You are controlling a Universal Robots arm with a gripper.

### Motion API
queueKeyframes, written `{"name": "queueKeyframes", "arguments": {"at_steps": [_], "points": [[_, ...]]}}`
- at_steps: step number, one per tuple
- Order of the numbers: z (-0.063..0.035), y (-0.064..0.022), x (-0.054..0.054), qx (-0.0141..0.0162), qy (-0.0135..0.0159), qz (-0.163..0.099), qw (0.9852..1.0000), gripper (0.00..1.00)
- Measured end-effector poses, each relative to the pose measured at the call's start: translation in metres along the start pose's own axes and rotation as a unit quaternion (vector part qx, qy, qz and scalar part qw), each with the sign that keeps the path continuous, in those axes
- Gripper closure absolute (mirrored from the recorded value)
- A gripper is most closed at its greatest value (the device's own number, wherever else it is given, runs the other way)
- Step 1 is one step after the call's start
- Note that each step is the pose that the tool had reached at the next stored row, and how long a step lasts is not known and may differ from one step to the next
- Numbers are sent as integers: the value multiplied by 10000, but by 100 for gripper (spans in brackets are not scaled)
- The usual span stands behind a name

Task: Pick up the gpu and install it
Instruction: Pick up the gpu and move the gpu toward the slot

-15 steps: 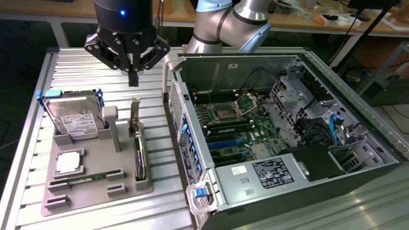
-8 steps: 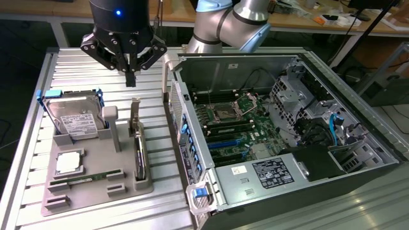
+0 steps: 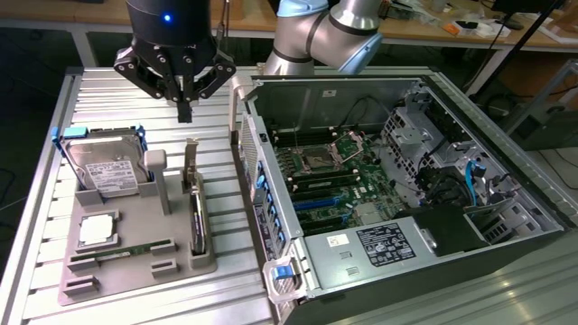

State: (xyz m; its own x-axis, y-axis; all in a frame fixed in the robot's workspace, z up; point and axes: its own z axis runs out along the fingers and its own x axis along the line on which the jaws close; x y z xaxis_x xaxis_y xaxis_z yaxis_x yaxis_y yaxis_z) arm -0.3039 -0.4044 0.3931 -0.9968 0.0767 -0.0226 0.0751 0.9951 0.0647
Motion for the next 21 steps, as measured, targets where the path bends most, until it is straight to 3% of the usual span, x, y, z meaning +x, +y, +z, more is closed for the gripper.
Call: {"name": "queueKeyframes", "arguments": {"at_steps": [4,5,6,10,11,21], "points": [[0,0,0,-3,0,0,10000,89],[0,0,0,-3,0,0,10000,58],[0,0,0,-3,0,0,10000,52],[0,0,0,-3,0,0,10000,51],[0,0,0,-3,0,0,10000,44],[0,0,0,-3,0,0,10000,44]]}}
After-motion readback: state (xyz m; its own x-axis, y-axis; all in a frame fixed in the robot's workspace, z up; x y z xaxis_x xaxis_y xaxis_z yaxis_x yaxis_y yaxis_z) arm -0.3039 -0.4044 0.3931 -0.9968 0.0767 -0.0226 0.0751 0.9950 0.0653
